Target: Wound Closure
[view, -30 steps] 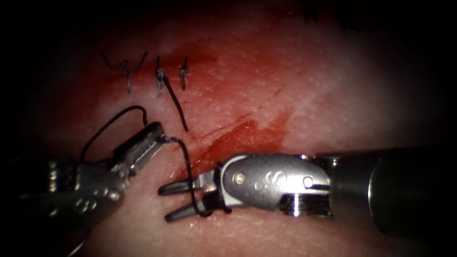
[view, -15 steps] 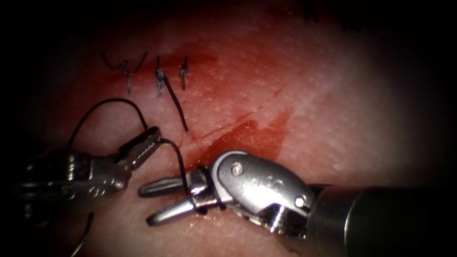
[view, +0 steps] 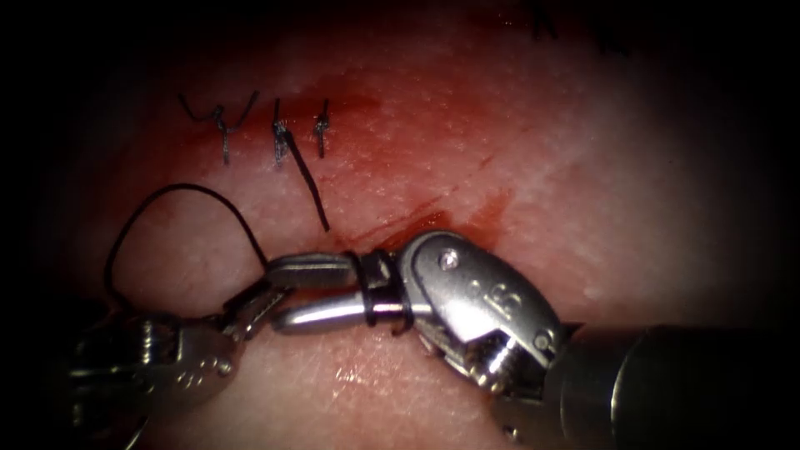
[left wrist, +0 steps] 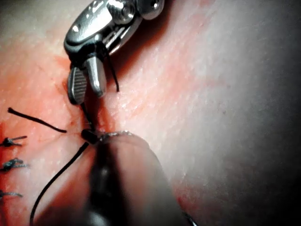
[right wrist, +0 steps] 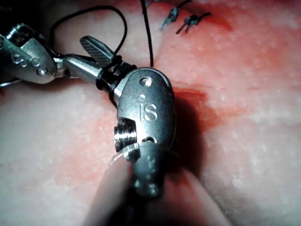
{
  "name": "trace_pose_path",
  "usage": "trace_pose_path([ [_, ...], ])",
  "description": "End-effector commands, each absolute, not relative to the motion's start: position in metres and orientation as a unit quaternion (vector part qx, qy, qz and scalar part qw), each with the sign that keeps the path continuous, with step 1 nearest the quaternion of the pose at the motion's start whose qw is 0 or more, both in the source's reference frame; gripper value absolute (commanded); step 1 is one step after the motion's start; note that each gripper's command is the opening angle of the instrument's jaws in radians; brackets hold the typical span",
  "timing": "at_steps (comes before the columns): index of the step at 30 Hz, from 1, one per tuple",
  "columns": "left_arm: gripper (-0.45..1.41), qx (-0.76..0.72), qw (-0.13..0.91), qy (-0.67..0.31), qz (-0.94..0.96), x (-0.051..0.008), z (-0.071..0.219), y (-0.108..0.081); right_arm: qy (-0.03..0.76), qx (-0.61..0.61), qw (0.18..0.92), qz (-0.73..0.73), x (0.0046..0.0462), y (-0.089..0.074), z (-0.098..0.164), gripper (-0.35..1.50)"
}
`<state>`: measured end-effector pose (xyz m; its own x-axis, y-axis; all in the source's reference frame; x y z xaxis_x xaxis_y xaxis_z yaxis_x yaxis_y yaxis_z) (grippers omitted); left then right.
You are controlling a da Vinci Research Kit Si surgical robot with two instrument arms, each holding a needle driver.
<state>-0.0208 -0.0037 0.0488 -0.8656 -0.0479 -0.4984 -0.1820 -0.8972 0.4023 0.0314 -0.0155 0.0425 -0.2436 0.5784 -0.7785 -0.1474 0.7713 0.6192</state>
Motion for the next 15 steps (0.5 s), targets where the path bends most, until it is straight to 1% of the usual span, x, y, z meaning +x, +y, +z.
trace_pose_path([
  [1,-0.45,-0.257,0.039,0.224,0.939,-0.0215,0.0496,-0.0044,0.719,0.128,0.605,0.318,0.0317,-0.0149,0.0436,0.24],
  [2,-0.45,-0.257,0.043,0.224,0.939,-0.0216,0.0496,-0.0045,0.712,0.118,0.611,0.326,0.0316,-0.0147,0.0438,0.31],
  [6,-0.45,-0.255,0.051,0.224,0.939,-0.0223,0.0497,-0.0044,0.685,0.080,0.630,0.356,0.0315,-0.0139,0.0443,0.74],
  [8,-0.45,-0.255,0.057,0.223,0.939,-0.0228,0.0496,-0.0041,0.669,0.059,0.643,0.368,0.0317,-0.0136,0.0445,0.88],
  [9,-0.45,-0.254,0.058,0.223,0.939,-0.0230,0.0495,-0.0040,0.662,0.051,0.647,0.374,0.0319,-0.0135,0.0446,0.91],
  [15,-0.45,-0.246,0.070,0.214,0.943,-0.0236,0.0483,-0.0024,0.631,-0.003,0.672,0.387,0.0329,-0.0133,0.0447,0.91],
])
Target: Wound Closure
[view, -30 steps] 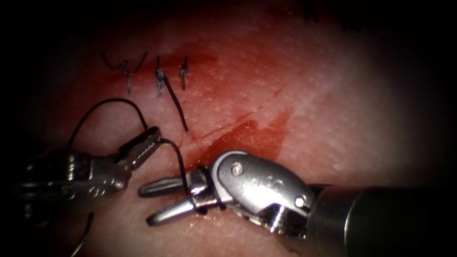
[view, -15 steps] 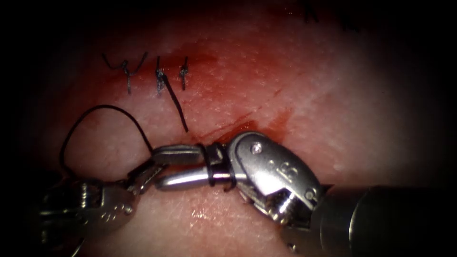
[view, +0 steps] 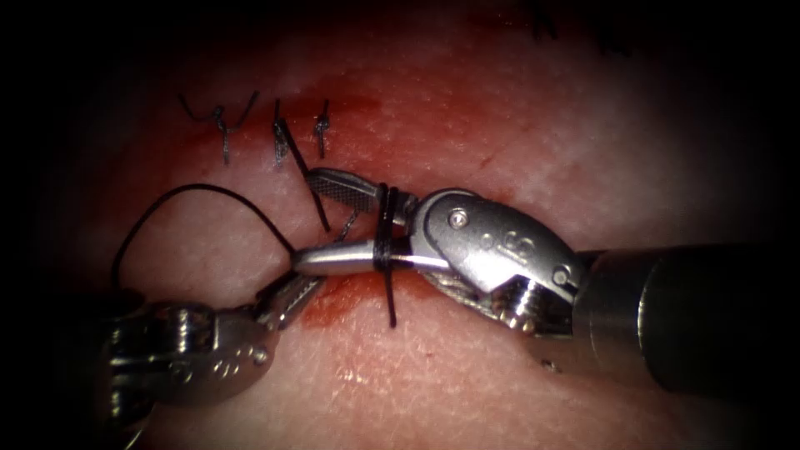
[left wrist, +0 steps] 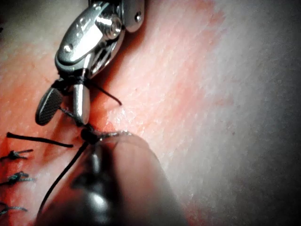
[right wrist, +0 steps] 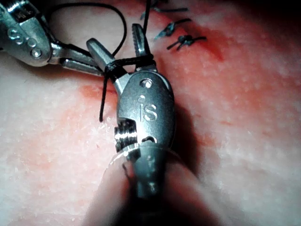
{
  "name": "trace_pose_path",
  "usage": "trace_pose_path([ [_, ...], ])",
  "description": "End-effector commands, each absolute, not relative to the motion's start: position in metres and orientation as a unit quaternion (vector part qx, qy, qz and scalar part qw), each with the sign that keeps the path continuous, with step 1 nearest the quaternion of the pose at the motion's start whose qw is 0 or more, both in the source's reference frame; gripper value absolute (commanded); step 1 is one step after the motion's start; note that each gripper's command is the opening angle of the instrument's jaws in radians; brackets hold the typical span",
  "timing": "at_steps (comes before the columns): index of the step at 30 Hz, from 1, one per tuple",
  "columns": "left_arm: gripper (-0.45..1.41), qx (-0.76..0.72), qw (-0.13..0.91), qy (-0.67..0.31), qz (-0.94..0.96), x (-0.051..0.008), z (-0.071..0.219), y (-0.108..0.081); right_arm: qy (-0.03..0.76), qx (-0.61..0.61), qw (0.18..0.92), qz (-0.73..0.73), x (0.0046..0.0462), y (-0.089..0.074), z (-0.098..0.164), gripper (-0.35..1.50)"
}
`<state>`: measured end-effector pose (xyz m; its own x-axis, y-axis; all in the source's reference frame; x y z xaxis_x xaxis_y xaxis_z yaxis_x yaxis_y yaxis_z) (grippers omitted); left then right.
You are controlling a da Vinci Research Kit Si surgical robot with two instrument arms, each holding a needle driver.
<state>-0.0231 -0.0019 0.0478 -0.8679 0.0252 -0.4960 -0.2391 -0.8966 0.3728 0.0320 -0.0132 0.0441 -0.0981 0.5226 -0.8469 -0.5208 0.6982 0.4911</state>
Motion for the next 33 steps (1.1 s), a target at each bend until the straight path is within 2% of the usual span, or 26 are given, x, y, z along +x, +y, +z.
trace_pose_path([
  [1,-0.45,-0.245,0.071,0.213,0.943,-0.0236,0.0482,-0.0022,0.627,-0.009,0.674,0.390,0.0329,-0.0132,0.0447,0.91],
  [18,-0.45,-0.215,0.113,0.221,0.944,-0.0223,0.0487,-0.0009,0.577,-0.050,0.701,0.416,0.0368,-0.0118,0.0458,0.86],
  [33,-0.45,-0.209,0.124,0.220,0.945,-0.0225,0.0495,-0.0004,0.567,-0.066,0.699,0.430,0.0351,-0.0118,0.0453,0.83],
])
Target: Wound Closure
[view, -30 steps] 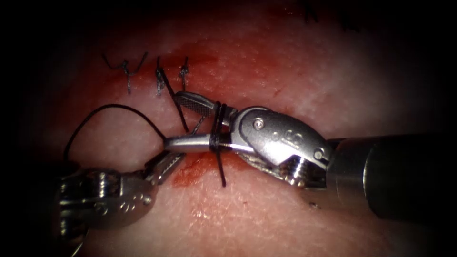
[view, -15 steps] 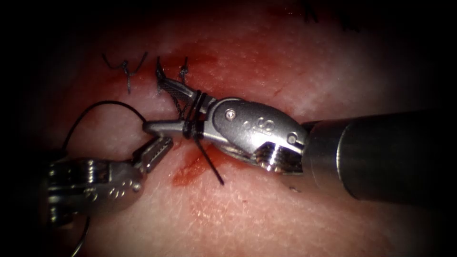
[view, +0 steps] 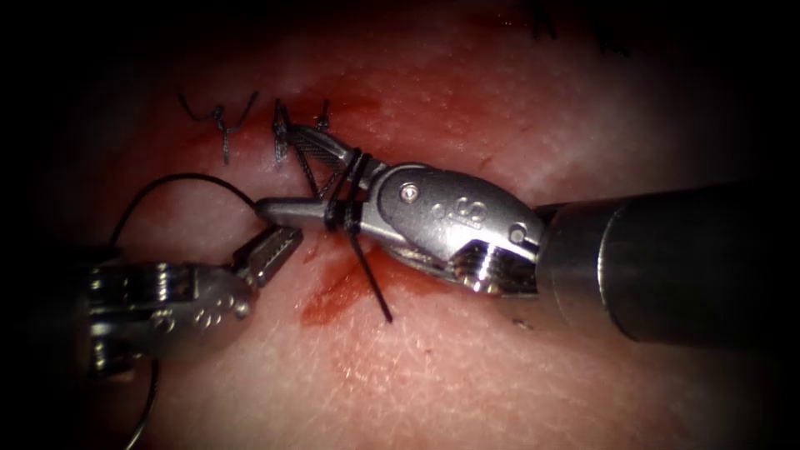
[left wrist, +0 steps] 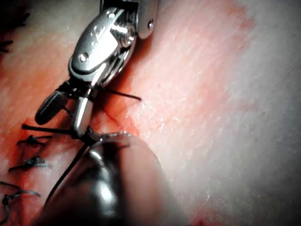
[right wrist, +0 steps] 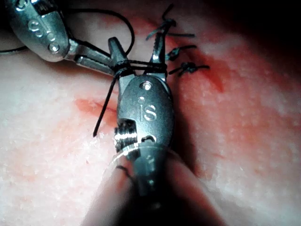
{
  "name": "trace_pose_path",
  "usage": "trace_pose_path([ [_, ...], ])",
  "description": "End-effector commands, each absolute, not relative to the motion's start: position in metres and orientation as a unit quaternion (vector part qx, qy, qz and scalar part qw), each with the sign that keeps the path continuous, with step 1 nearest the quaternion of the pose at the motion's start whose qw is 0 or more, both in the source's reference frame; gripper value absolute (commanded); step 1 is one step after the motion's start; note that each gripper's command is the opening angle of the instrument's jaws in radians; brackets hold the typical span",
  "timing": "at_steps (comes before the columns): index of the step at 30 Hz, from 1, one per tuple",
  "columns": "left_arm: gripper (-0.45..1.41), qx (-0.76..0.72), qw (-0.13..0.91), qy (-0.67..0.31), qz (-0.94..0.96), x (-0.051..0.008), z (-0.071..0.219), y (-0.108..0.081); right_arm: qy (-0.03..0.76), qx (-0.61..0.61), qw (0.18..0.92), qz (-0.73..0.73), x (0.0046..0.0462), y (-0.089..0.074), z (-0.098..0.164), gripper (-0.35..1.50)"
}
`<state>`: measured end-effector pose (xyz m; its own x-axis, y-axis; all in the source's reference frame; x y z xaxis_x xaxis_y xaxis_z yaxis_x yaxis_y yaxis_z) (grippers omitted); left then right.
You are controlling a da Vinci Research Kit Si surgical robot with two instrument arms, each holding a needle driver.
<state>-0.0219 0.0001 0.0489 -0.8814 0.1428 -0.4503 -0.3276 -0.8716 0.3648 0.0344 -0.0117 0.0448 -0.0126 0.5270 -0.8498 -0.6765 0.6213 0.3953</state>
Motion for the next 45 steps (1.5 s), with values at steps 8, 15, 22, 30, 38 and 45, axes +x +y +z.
trace_pose_path([
  [8,-0.45,-0.208,0.127,0.220,0.945,-0.0232,0.0494,-0.0003,0.563,-0.072,0.699,0.434,0.0346,-0.0115,0.0456,0.83],
  [15,-0.45,-0.207,0.128,0.220,0.945,-0.0232,0.0495,-0.0001,0.553,-0.077,0.702,0.443,0.0351,-0.0100,0.0471,0.83],
  [22,-0.45,-0.207,0.128,0.220,0.945,-0.0232,0.0495,0.0000,0.541,-0.058,0.712,0.443,0.0372,-0.0100,0.0483,0.83],
  [30,-0.45,-0.207,0.127,0.220,0.945,-0.0230,0.0495,-0.0001,0.546,-0.055,0.708,0.445,0.0369,-0.0104,0.0482,-0.35],
  [38,-0.45,-0.207,0.127,0.220,0.945,-0.0228,0.0494,-0.0004,0.557,-0.069,0.690,0.457,0.0364,-0.0114,0.0467,-0.35],
  [45,-0.45,-0.206,0.123,0.216,0.946,-0.0216,0.0494,-0.0006,0.556,-0.072,0.689,0.460,0.0352,-0.0149,0.0447,-0.35],
])
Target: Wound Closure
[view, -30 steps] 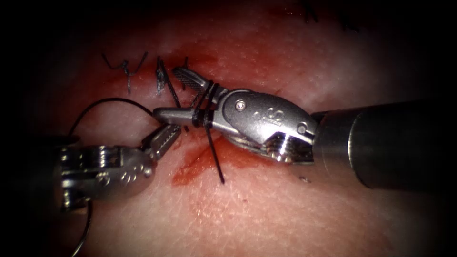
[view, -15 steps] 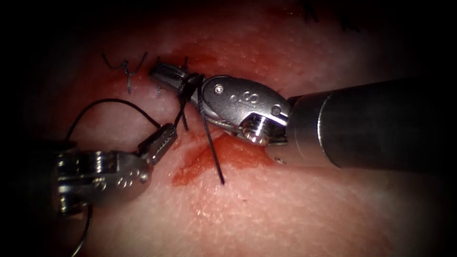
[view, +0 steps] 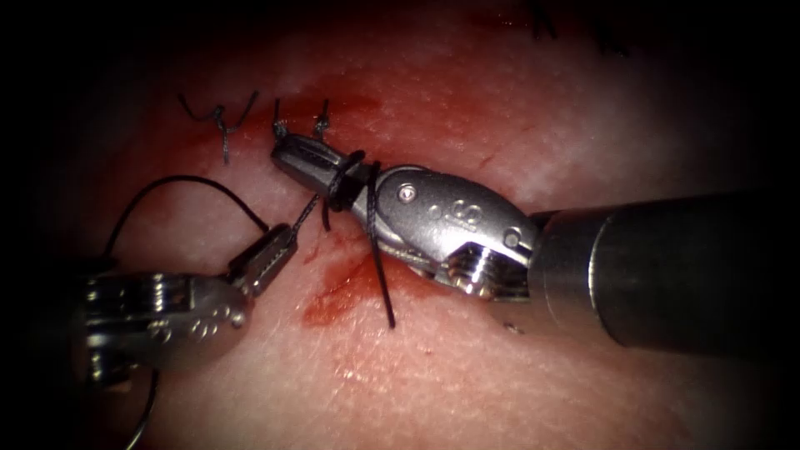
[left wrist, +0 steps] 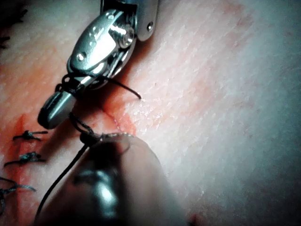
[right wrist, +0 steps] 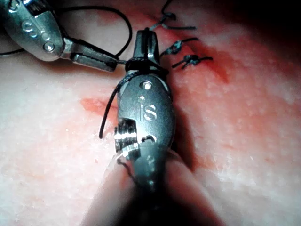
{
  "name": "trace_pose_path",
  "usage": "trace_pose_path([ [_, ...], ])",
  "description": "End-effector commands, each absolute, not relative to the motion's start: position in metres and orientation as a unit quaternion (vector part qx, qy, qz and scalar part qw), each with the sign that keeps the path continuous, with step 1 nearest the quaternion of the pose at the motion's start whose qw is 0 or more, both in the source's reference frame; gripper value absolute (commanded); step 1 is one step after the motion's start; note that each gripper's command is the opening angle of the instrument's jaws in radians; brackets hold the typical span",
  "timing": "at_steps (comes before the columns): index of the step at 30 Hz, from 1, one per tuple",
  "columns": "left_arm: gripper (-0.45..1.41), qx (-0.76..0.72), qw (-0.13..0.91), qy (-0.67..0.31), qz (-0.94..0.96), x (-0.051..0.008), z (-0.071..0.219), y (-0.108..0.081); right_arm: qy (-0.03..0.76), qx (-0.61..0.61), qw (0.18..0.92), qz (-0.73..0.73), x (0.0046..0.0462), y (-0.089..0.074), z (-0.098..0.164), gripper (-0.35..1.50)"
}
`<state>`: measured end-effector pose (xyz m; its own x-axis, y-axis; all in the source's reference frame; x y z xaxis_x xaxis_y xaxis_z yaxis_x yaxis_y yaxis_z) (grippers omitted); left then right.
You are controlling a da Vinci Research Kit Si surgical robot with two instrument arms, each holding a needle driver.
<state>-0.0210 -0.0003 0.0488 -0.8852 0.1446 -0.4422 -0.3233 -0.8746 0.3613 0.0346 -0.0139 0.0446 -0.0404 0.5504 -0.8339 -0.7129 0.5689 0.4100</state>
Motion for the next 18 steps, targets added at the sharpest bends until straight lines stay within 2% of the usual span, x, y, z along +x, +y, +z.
trace_pose_path([
  [1,-0.45,-0.208,0.122,0.215,0.946,-0.0214,0.0494,-0.0006,0.554,-0.078,0.692,0.457,0.0350,-0.0154,0.0445,-0.35],
  [9,-0.45,-0.203,0.121,0.210,0.949,-0.0206,0.0494,-0.0002,0.527,-0.093,0.706,0.464,0.0331,-0.0189,0.0433,-0.35],
  [18,-0.45,-0.196,0.131,0.194,0.952,-0.0195,0.0477,0.0041,0.551,-0.095,0.724,0.404,0.0319,-0.0218,0.0440,-0.35],
])
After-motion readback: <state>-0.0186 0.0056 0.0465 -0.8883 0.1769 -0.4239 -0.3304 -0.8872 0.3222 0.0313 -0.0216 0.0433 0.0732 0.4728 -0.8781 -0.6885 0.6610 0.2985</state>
